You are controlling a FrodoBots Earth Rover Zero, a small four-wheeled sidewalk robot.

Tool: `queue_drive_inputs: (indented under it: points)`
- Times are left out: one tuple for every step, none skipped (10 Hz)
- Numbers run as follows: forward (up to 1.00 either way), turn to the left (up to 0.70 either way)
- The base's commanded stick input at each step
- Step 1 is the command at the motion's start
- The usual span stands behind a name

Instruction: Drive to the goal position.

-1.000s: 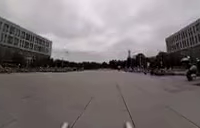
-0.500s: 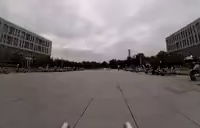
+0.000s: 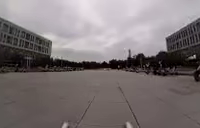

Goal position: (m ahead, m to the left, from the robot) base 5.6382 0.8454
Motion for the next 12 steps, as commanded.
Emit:
queue_drive_inputs:
  points:
    - [0.45, 0.0]
    - [0.45, 0.0]
    - [0.45, 0.0]
    - [0.45, 0.0]
    - [0.45, 0.0]
    - [0.45, 0.0]
    - [0.45, 0.0]
    - [0.45, 0.0]
    - [0.45, 0.0]
    - [0.45, 0.0]
    - [0.45, 0.0]
    - [0.45, 0.0]
